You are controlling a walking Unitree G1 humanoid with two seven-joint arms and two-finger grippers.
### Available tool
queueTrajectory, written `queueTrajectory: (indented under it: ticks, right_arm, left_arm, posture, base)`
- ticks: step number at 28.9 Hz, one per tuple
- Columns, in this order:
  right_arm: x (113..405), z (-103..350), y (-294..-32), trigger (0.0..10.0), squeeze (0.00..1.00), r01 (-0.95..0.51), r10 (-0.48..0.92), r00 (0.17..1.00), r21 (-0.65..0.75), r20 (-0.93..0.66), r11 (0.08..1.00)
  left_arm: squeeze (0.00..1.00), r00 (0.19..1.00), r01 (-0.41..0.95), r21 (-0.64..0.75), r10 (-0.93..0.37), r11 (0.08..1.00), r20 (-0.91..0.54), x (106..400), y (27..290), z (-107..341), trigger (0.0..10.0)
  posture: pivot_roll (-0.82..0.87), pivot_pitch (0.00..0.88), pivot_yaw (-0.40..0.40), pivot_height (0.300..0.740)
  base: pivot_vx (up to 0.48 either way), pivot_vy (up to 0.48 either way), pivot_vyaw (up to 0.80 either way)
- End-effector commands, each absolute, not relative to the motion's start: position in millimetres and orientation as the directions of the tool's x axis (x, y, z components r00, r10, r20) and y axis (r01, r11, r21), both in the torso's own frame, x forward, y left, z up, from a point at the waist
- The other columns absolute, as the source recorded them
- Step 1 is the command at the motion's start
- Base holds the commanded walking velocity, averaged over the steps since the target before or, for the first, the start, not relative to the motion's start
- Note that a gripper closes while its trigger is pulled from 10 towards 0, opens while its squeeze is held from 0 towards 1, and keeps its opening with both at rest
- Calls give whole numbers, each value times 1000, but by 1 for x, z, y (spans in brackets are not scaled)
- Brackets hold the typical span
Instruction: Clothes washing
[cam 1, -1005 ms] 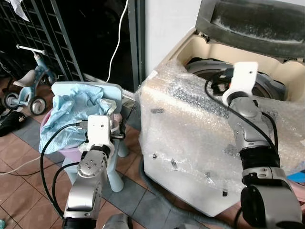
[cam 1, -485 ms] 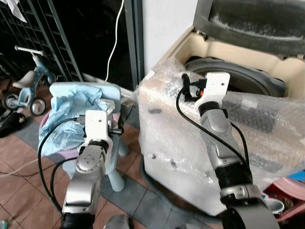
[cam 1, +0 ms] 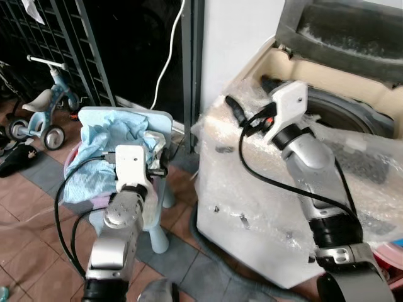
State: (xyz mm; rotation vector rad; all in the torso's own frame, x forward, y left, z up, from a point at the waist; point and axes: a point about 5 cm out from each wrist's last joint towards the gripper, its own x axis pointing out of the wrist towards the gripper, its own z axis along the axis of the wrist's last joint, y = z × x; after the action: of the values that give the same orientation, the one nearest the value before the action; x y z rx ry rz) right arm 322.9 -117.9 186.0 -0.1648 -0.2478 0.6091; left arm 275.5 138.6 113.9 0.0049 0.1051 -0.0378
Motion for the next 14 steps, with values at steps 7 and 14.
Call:
queueTrajectory:
  ticks: [7, 14]
  right_arm:
    - [310, 184, -121, 10000, 0, -508, 534, 825, -172, 187, 844]
    - [309, 173, -131, 10000, 0, -389, 409, 898, -138, 162, 911]
  left_arm:
    - [0, 993, 43, 21, -40, 999, -110, 273, 135, 111, 10000]
    - [0, 994, 43, 26, -40, 999, -105, 274, 135, 113, 10000]
  posture:
    - [-47, 0, 23, 740]
    - [-42, 0, 32, 740]
  base:
    - [0, 480, 0]
    - [0, 480, 0]
